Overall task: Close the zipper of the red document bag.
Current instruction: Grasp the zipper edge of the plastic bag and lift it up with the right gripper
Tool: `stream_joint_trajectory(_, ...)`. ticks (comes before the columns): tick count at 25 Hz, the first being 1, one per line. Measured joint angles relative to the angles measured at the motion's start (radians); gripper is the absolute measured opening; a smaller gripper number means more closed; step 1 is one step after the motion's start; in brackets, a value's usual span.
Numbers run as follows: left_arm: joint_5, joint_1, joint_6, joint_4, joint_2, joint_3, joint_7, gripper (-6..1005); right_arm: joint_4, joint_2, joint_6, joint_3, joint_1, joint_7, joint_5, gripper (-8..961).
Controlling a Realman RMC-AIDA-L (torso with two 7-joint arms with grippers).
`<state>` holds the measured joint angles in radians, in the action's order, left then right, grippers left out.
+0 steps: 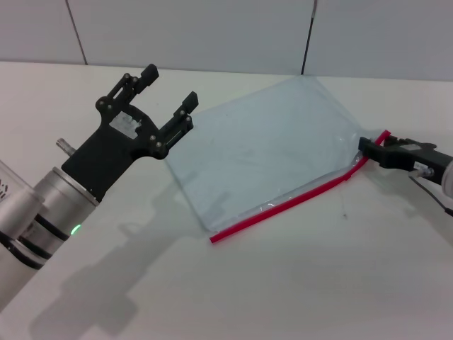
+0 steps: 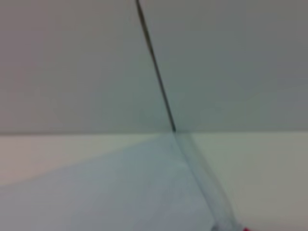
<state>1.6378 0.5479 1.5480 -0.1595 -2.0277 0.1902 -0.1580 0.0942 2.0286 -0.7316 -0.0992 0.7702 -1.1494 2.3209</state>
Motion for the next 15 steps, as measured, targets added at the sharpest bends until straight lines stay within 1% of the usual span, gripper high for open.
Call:
stream_joint_trajectory(3,0.0,0.002,0.0,0.0,0.0,0.0,0.0,739,-0.004,0.001,0.016,0.005,0.011,-0.022,0.027,602)
stream_joint_trajectory(11,0.0,0.003,-0.001,-0.001,0.0,0.0,-0.002,739,-0.011,0.001,0.011,0.011,0.022,-0.024,0.036,603)
stream_joint_trajectory(15,0.0,0.003,-0.002,-0.001,0.0,0.0,-0.002,739,-0.011,0.001,0.011,0.028,0.023,-0.025,0.037,520)
